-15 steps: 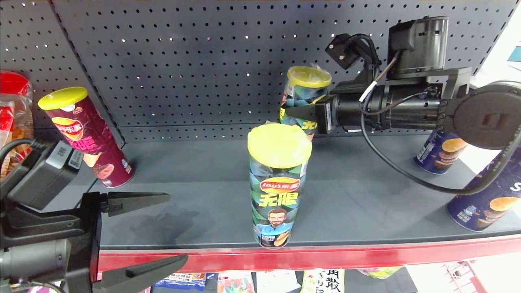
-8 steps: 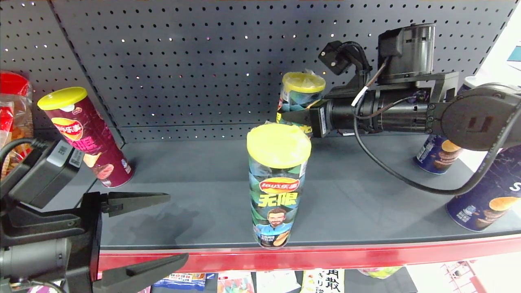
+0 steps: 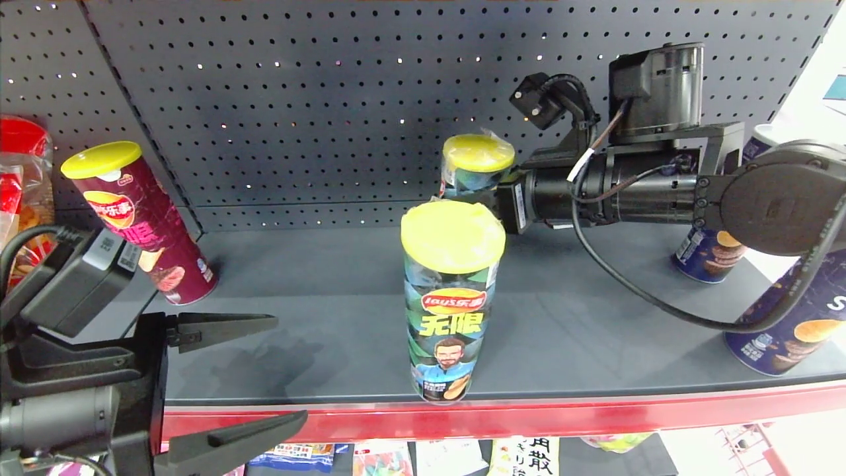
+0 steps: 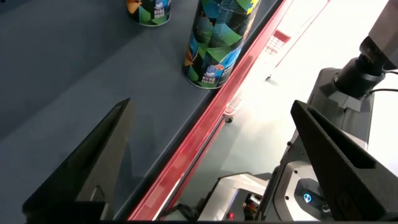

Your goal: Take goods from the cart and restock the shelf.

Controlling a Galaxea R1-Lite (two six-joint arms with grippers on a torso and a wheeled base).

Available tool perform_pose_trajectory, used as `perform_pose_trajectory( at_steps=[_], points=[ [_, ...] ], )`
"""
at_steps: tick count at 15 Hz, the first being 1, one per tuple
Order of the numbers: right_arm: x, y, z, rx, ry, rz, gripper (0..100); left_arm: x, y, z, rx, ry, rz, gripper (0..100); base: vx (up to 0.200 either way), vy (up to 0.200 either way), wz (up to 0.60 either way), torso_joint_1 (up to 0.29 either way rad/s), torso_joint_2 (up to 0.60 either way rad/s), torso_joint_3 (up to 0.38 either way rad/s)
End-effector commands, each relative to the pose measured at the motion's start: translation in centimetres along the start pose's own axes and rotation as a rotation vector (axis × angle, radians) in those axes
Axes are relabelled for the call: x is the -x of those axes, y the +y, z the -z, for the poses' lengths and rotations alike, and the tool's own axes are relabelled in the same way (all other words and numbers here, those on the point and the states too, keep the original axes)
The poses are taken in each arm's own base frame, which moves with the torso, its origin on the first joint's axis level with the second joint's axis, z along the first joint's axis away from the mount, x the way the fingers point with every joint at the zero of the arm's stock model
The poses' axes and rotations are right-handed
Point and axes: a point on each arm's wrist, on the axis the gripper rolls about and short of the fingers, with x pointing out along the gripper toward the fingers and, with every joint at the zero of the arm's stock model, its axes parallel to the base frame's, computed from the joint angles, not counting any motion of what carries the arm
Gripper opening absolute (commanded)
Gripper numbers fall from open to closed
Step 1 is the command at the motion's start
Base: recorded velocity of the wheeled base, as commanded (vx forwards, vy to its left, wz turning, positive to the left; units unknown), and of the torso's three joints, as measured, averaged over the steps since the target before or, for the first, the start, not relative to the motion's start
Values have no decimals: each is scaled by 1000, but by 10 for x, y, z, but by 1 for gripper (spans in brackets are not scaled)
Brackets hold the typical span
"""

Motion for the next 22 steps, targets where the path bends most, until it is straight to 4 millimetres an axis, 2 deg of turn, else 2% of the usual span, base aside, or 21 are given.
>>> perform_pose_trajectory(
  at_steps=[1, 3, 5, 7, 13, 14, 16, 17, 22],
  points=[
    [1, 2, -1, 2, -3, -3, 100, -1, 0, 1, 2, 4, 1, 100, 0, 0, 0, 0, 0, 0],
    [6, 4, -2, 1, -5, -3, 100, -1, 0, 1, 5, 6, 1, 100, 0, 0, 0, 0, 0, 0],
    [19, 7, -4, 2, -5, 17, 100, -4, 3, 2, 13, 18, -10, 100, 0, 0, 0, 0, 0, 0],
    [42, 13, 1, -2, 3, 36, 100, -10, 7, 5, 25, 45, -35, 100, 0, 0, 0, 0, 0, 0],
    [106, 28, 30, -33, 45, 107, 100, -28, 21, 5, 12, 99, -70, 100, 0, 0, 0, 0, 0, 0],
    [125, 35, 39, -32, 42, 107, 100, -35, 26, 6, -17, 120, -72, 100, 0, 0, 0, 0, 0, 0],
    [143, 42, 47, -29, 36, 105, 100, -40, 30, 6, -18, 133, -77, 100, 0, 0, 0, 0, 0, 0],
    [165, 51, 58, -20, 23, 104, 100, -48, 35, 11, -21, 168, -97, 100, 0, 0, 0, 0, 0, 0],
    [213, 70, 85, -6, -32, 109, 100, -74, 46, 14, -55, 228, -85, 100, 0, 0, 0, 0, 0, 0]
  ],
)
